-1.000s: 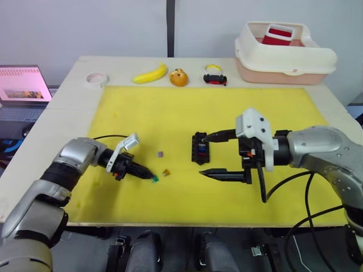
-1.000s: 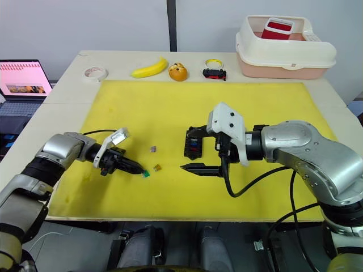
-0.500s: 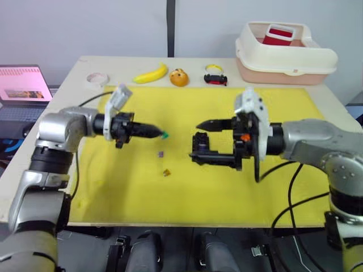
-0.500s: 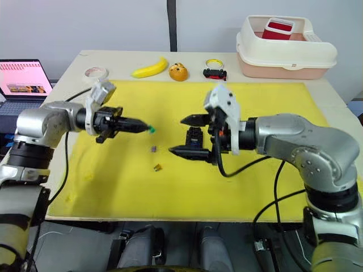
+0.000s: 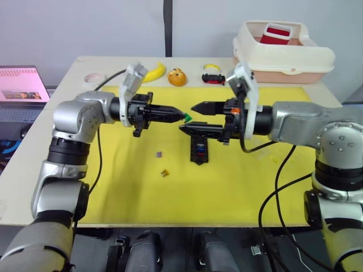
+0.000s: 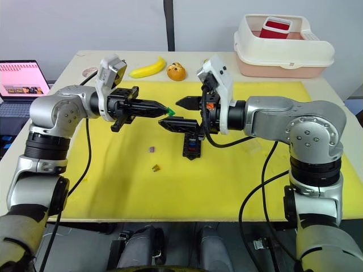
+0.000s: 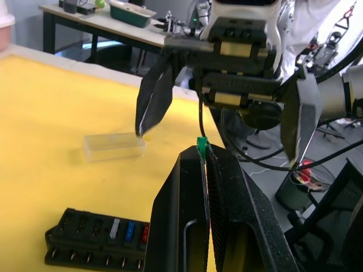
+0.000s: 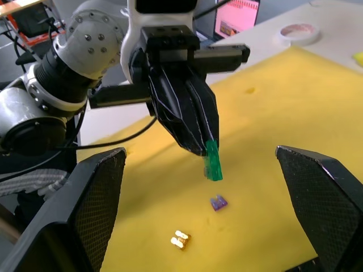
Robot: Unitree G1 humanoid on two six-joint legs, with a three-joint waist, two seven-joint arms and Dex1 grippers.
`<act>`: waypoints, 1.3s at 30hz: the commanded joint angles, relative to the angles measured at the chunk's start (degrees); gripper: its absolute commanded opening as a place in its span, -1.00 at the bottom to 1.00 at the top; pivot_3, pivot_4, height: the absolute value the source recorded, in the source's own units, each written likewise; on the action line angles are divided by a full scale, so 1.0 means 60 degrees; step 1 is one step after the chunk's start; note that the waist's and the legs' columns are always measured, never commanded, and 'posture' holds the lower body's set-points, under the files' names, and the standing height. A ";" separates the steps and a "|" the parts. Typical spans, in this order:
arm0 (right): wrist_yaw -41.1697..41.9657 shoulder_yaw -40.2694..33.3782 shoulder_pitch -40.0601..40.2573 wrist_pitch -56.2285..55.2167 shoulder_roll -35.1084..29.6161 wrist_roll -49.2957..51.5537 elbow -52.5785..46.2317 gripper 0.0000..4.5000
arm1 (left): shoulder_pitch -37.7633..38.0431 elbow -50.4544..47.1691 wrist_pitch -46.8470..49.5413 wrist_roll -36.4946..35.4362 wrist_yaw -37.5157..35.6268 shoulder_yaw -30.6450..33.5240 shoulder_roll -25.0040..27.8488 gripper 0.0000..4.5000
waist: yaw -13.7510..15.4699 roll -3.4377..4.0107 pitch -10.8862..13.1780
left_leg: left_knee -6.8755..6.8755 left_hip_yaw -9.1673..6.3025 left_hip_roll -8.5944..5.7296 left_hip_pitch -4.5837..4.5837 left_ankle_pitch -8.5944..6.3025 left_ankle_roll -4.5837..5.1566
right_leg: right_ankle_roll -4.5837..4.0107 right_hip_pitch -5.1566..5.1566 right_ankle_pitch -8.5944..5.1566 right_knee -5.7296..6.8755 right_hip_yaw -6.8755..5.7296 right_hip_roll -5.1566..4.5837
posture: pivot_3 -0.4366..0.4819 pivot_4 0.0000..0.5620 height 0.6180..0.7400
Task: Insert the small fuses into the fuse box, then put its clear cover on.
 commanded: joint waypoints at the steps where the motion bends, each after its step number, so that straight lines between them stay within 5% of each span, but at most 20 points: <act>1: -0.0002 -0.0204 -0.0224 -0.0002 -0.0039 0.0081 -0.0112 0.41 | -0.0315 -0.0021 -0.0221 -0.0038 -0.0006 0.0188 0.0033 -1.00 | -0.0004 0.0000 0.0000 | 0.0000 0.0000 0.0000 0.0000 0.0000 0.0000 | 0.0000 0.0000 0.0000 0.0000 0.0000 0.0000 | -0.05 -0.47 0.98; 2: 0.0008 -0.0188 -0.0201 0.0004 -0.0062 0.0067 -0.0139 0.22 | -0.0338 0.0009 -0.0244 -0.0043 -0.0004 0.0198 0.0034 -1.00 | -0.0005 0.0000 0.0000 | -0.0001 0.0000 0.0000 0.0000 0.0000 0.0000 | 0.0000 0.0000 0.0000 0.0000 0.0000 0.0000 | -0.05 -0.47 0.98; 15: 0.0069 -0.0222 -0.0228 0.0077 -0.0029 0.0064 -0.0050 0.22 | -0.0291 0.0029 -0.0327 -0.0056 0.0033 0.0211 0.0061 -1.00 | -0.0130 0.0000 0.0000 | -0.0006 -0.0002 0.0001 0.0000 0.0000 0.0000 | 0.0001 -0.0001 0.0000 0.0000 -0.0001 0.0001 | -0.05 -0.47 0.98; 18: 0.0083 -0.0227 -0.0246 0.0080 -0.0025 0.0084 -0.0054 -0.15 | -0.0258 -0.0002 -0.0313 -0.0072 0.0047 0.0218 0.0078 -1.00 | -0.0138 0.0000 0.0000 | -0.0010 -0.0003 0.0003 0.0000 0.0000 0.0000 | 0.0002 -0.0002 0.0000 0.0000 -0.0001 0.0005 | -0.05 -0.47 0.98; 22: 0.0112 -0.0238 -0.0279 0.0082 -0.0017 0.0093 -0.0019 -0.98 | -0.0249 -0.0003 -0.0320 -0.0064 0.0045 0.0210 0.0081 -1.00 | -0.0128 0.0000 0.0000 | -0.0011 -0.0001 0.0003 0.0000 0.0000 0.0000 | 0.0002 -0.0003 0.0000 0.0000 -0.0001 0.0004 | -0.05 -0.47 0.98; 32: 0.0239 -0.0149 -0.0312 0.0050 -0.0125 -0.0075 -0.0143 -0.98 | -0.0121 -0.0100 -0.0378 0.0155 -0.0043 -0.0037 0.0256 -1.00 | -0.0135 0.0000 0.0000 | -0.0012 -0.0001 0.0003 0.0000 0.0000 0.0000 | 0.0002 -0.0004 0.0000 -0.0001 -0.0001 0.0004 | -0.05 -0.47 0.98; 35: 0.0898 0.0374 -0.0366 -0.0235 -0.0727 -0.0826 -0.0241 -1.00 | -0.0109 -0.0007 -0.0888 0.0733 -0.0133 -0.0435 0.0450 -0.59 | -0.0127 0.0001 0.0000 | -0.0012 -0.0001 0.0003 0.0000 0.0000 0.0000 | 0.0002 -0.0004 0.0000 -0.0001 0.0000 0.0004 | -0.05 -0.47 0.98; 39: 0.2794 0.1818 -0.0426 -0.1666 -0.2088 -0.2826 0.0088 -1.00 | -0.0013 0.0397 -0.2889 0.2161 -0.0375 -0.1234 0.0726 0.29 | -0.0122 0.0001 0.0001 | -0.0013 0.0005 0.0002 -0.0002 -0.0001 0.0001 | -0.0001 -0.0008 -0.0002 -0.0009 0.0000 0.0003 | -0.05 -0.47 0.98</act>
